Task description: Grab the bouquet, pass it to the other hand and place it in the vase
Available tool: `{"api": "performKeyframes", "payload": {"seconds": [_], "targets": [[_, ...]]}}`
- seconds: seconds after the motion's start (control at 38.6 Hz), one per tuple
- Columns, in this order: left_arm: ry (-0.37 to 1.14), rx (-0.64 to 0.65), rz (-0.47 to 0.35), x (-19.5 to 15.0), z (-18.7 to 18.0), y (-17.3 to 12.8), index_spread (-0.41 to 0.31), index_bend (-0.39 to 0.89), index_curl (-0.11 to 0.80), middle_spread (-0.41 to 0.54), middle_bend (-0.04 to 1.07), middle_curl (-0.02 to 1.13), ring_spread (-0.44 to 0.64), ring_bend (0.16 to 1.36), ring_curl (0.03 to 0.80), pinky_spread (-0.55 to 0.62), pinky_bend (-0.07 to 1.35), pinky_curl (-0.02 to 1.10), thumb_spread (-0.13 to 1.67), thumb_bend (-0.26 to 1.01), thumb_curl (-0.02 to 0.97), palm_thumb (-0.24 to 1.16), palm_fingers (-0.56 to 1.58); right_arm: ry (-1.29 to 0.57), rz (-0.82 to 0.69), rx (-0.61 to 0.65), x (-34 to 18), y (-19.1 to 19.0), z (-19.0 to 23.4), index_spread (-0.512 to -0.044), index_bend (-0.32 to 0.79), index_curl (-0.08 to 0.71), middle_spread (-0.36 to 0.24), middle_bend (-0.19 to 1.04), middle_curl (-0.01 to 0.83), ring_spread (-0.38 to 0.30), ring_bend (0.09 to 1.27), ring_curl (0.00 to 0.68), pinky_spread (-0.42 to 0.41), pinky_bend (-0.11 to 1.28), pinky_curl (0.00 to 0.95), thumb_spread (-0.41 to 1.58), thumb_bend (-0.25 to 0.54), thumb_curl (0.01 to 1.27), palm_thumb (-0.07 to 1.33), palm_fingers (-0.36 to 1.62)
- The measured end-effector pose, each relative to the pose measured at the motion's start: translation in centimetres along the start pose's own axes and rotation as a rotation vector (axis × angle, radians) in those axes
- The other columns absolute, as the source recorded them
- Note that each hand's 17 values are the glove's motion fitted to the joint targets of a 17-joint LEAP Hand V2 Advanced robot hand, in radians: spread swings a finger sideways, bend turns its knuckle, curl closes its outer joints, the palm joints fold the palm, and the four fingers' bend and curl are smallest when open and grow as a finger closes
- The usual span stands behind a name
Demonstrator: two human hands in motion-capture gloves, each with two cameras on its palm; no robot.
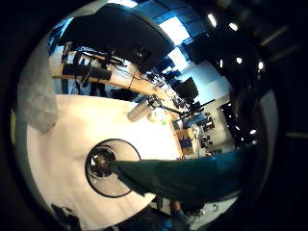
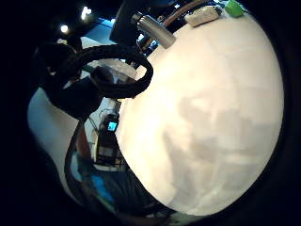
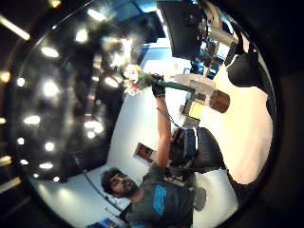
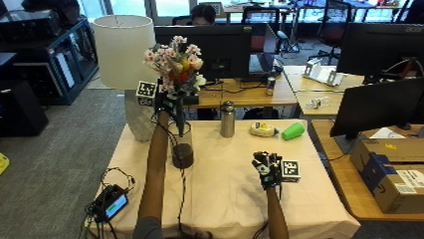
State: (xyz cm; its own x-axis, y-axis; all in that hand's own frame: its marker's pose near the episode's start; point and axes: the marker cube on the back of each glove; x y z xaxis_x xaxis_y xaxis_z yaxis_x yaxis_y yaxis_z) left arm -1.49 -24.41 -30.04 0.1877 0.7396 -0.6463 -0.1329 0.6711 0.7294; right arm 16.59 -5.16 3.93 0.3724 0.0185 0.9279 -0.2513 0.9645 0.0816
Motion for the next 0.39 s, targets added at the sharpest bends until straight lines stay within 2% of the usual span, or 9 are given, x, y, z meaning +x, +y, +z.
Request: {"api": "performKeyframes", "payload": {"seconds": [0.05, 0.08, 0.1, 0.13, 0.16, 0.23, 0.26, 0.31, 0.39], "targets": [[0.013, -0.005, 0.004, -0.1, -0.4, 0.1, -0.270, 0.00, 0.432, -0.322, 0.40, 0.49, -0.34, 0.69, 0.452, -0.37, 0.64, 0.43, 0.29, -0.10, 0.721, 0.77, 0.95, -0.047, -0.030, -0.010, -0.5, 0.1, 0.2, -0.287, 0.14, 0.335, -0.162, 0.26, 0.446, -0.104, 0.31, 0.374, 0.180, 0.42, 0.352, 0.85, -0.028, 0.56, 0.86, 1.05], [0.034, -0.011, 0.035, -0.3, -0.7, 0.1, -0.219, -0.15, 0.376, -0.292, 0.34, 0.48, -0.32, 0.70, 0.461, -0.32, 0.68, 0.45, 0.36, -0.12, 0.691, 0.71, 0.67, -0.062, -0.035, -0.015, -0.7, 0.1, 0.2, -0.288, 0.13, 0.335, -0.162, 0.25, 0.447, -0.102, 0.30, 0.373, 0.184, 0.41, 0.351, 0.85, -0.027, 0.56, 0.86, 1.05], [0.065, -0.020, 0.068, -0.6, -1.1, 0.2, -0.153, -0.14, 0.362, -0.201, 0.25, 0.48, -0.25, 0.69, 0.484, -0.19, 0.65, 0.46, 0.41, -0.14, 0.660, 0.64, 0.24, -0.069, -0.030, -0.017, -0.9, 0.2, 0.2, -0.288, 0.13, 0.333, -0.158, 0.25, 0.444, -0.101, 0.30, 0.374, 0.192, 0.41, 0.351, 0.85, -0.027, 0.56, 0.86, 1.04], [0.095, -0.025, 0.074, -0.8, -1.5, 0.2, -0.140, -0.11, 0.359, -0.214, 0.31, 0.55, -0.26, 0.75, 0.537, -0.20, 0.72, 0.51, 0.45, -0.11, 0.648, 0.64, 0.32, -0.076, -0.017, -0.020, -1.0, 0.2, 0.1, -0.288, 0.13, 0.333, -0.158, 0.25, 0.446, -0.101, 0.30, 0.374, 0.196, 0.41, 0.351, 0.85, -0.027, 0.56, 0.86, 1.05], [0.110, -0.018, 0.038, -1.3, -2.0, 0.1, -0.097, -0.09, 0.330, -0.152, 0.25, 0.51, -0.20, 0.73, 0.508, -0.11, 0.69, 0.50, 0.49, -0.12, 0.625, 0.58, 0.16, -0.085, 0.000, -0.022, -1.1, 0.3, 0.1, -0.288, 0.13, 0.333, -0.157, 0.24, 0.444, -0.100, 0.30, 0.374, 0.201, 0.40, 0.348, 0.85, -0.027, 0.56, 0.86, 1.05], [0.032, 0.091, -0.179, -4.4, -3.9, -0.7, -0.011, -0.03, 0.281, -0.008, 0.18, 0.46, -0.05, 0.72, 0.473, 0.07, 0.70, 0.47, 0.56, -0.11, 0.573, 0.49, 0.00, -0.042, 0.070, -0.013, -0.6, 0.5, -0.1, -0.289, 0.13, 0.332, -0.156, 0.24, 0.445, -0.095, 0.29, 0.373, 0.211, 0.40, 0.349, 0.86, -0.027, 0.56, 0.86, 1.05], [0.004, 0.128, -0.221, -5.1, -4.4, -0.9, 0.013, -0.02, 0.265, 0.033, 0.18, 0.44, 0.00, 0.70, 0.453, 0.12, 0.70, 0.45, 0.58, -0.11, 0.558, 0.47, -0.03, 0.016, 0.118, 0.000, 0.0, 0.5, -0.2, -0.289, 0.13, 0.331, -0.155, 0.24, 0.445, -0.094, 0.28, 0.374, 0.217, 0.40, 0.348, 0.86, -0.027, 0.56, 0.86, 1.05], [-0.014, 0.177, -0.245, -5.2, -5.2, -0.8, 0.045, 0.00, 0.235, 0.091, 0.18, 0.40, 0.07, 0.70, 0.416, 0.20, 0.69, 0.42, 0.61, -0.09, 0.534, 0.44, -0.04, 0.086, 0.187, 0.015, 0.5, 0.6, -0.2, -0.289, 0.13, 0.331, -0.155, 0.23, 0.446, -0.096, 0.28, 0.375, 0.223, 0.38, 0.347, 0.86, -0.028, 0.55, 0.86, 1.05], [-0.006, 0.199, -0.249, -4.2, -5.6, -0.3, 0.080, 0.02, 0.204, 0.149, 0.20, 0.39, 0.16, 0.70, 0.382, 0.29, 0.70, 0.39, 0.65, -0.07, 0.505, 0.41, -0.05, -0.060, 0.061, -0.020, -1.7, 0.6, 0.6, -0.289, 0.13, 0.329, -0.154, 0.23, 0.446, -0.091, 0.28, 0.376, 0.232, 0.38, 0.346, 0.86, -0.028, 0.55, 0.86, 1.05]]}}
